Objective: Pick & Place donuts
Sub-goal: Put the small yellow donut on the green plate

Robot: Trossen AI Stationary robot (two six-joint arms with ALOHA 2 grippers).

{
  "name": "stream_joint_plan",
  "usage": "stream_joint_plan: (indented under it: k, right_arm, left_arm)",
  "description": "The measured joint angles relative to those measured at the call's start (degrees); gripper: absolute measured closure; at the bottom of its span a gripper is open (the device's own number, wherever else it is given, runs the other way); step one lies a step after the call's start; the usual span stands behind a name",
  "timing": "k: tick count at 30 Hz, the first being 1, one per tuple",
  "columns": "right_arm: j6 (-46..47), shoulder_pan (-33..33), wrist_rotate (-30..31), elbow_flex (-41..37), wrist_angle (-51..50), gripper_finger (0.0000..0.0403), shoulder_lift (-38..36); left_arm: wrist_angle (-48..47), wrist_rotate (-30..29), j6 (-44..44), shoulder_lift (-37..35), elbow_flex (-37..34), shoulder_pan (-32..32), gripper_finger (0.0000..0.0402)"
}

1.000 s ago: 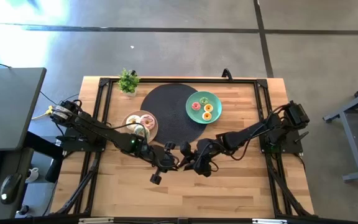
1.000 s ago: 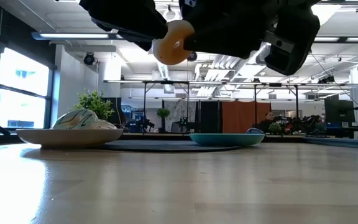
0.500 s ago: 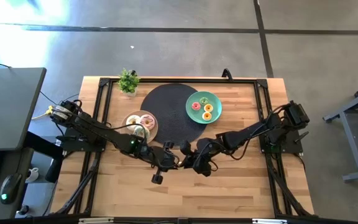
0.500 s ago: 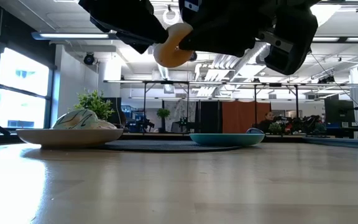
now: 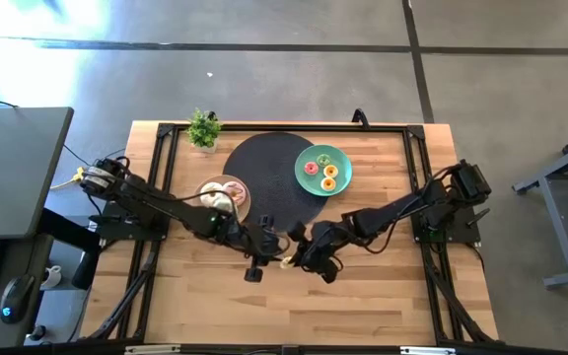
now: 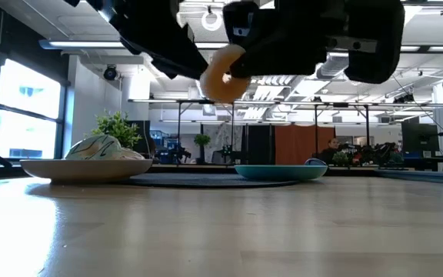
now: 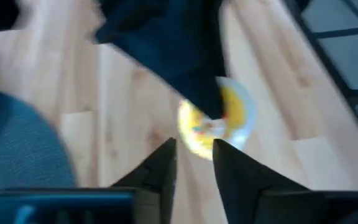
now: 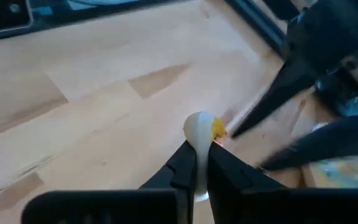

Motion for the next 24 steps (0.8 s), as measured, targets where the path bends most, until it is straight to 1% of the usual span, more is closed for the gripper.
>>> stream_joint_plan:
  k: [1, 3, 6, 8, 10, 11, 12, 13, 14, 15, 16, 19, 21, 24]
  right_arm:
    - [1.06, 0.04, 1.81, 0.0, -1.04, 0.0379, 0.0]
    - [2.76, 0.13, 8.54, 0.0, -5.12, 0.0385, -0.02]
    - [2.99, -0.58, 24.11, 0.0, -13.13, 0.0395, -0.02]
    - [3.36, -1.53, 35.89, -0.02, -17.13, 0.0395, -0.02]
    - [5.73, -3.22, 46.68, 0.0, -19.35, 0.0388, -0.02]
    - [6.89, -4.33, 51.08, 0.0, -20.33, 0.0385, -0.02]
    - [8.05, -5.65, 54.14, 0.0, -21.49, 0.0382, -0.02]
    - [9.37, -7.36, 55.91, -0.01, -22.69, 0.0382, -0.02]
    - [10.88, -9.32, 56.43, 0.0, -23.87, 0.0382, -0.02]
    - [12.9, -11.66, 55.55, -0.01, -24.97, 0.0384, -0.02]
    - [15.01, -14.29, 53.32, 0.0, -26.02, 0.0387, -0.02]
    - [20.15, -22.12, 43.89, -0.02, -27.37, 0.0395, -0.02]
    - [20.85, -25.93, 41.01, -0.02, -26.97, 0.0395, -0.02]
    - [18.63, -28.98, 36.38, -0.02, -25.46, 0.0391, -0.02]
  left_arm:
    - [-0.28, -0.44, -0.13, 0.0, 0.0, 0.13, 0.0291]
    - [-0.39, -2.26, 0.08, 0.0, 0.0, 0.8, 0.0268]
    - [-0.46, -5.23, 0.05, 0.0, 0.0, 0.78, 0.0242]
    - [-1.02, -7.37, 0.27, 0.0, 0.0, 0.74, 0.0232]
    - [-1.85, -7.96, 1.4, 0.0, 0.0, 0.74, 0.0228]
    - [-2.39, -7.97, 1.78, 0.0, 0.0, 0.74, 0.0227]
    - [-2.95, -7.95, 1.87, 0.0, 0.0, 0.74, 0.0227]
    - [-3.34, -7.93, 1.87, 0.0, 0.0, 0.74, 0.0227]
    - [-3.6, -7.93, 1.83, 0.0, 0.0, 0.74, 0.0227]
    - [-3.78, -7.93, 1.8, 0.0, 0.0, 0.72, 0.0227]
    - [-3.77, -7.89, 1.71, 0.0, 0.0, 0.7, 0.0227]
    - [-3.69, -6.89, 1.04, 0.0, 0.0, 0.7, 0.0227]
    - [-3.54, -5.96, 0.43, 0.0, 0.0, 0.69, 0.0227]
    - [-3.76, -5.9, -0.12, 0.0, -0.03, 0.65, 0.0227]
